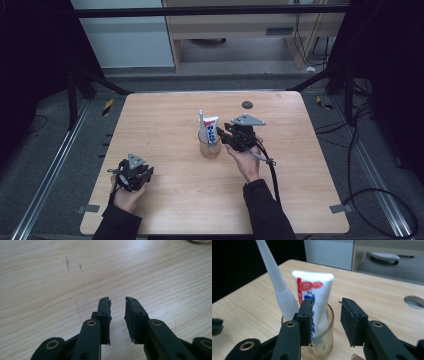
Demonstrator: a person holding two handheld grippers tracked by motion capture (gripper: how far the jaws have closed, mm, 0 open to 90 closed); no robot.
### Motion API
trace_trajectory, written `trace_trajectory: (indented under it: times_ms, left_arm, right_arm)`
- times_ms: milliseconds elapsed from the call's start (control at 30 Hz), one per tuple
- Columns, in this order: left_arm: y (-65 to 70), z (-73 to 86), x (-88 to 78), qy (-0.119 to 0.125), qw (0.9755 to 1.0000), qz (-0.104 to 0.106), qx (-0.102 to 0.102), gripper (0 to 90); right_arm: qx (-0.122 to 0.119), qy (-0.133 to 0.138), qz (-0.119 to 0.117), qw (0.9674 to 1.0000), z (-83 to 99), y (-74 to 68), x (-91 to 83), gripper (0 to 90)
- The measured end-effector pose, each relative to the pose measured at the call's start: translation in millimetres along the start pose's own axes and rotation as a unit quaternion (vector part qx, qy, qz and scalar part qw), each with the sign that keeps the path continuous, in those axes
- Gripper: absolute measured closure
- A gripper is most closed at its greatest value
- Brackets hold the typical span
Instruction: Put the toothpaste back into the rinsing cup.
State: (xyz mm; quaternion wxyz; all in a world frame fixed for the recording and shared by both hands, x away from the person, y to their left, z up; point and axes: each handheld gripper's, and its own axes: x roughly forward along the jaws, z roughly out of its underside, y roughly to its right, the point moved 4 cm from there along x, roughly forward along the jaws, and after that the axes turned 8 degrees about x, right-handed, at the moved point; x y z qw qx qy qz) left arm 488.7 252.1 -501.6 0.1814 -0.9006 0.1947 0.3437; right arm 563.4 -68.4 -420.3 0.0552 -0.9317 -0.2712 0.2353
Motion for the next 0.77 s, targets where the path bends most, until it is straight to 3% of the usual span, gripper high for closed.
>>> trace_trajectory:
  times_ms: [333, 567, 767]
  left_arm:
    - [0.4, 1.4, 2.1, -0.007, 0.9999, 0.008, -0.004, 71.2]
    - [-1.8, 1.6, 1.1, -0.005, 0.9999, 0.011, -0.011, 68.8]
    - [-2.7, 3.7, 4.0, -0.01, 0.9996, 0.022, -0.015, 62.8]
  right_arm:
    - [0.011, -0.059, 0.003, 0.9982, 24.8, 30.3, -36.4, 39.8]
    - [0.013, -0.069, 0.034, 0.997, 52.4, 61.0, -66.6, 21.6]
    - [0.026, -0.079, 0.065, 0.9944, 81.7, 87.1, -89.9, 14.2]
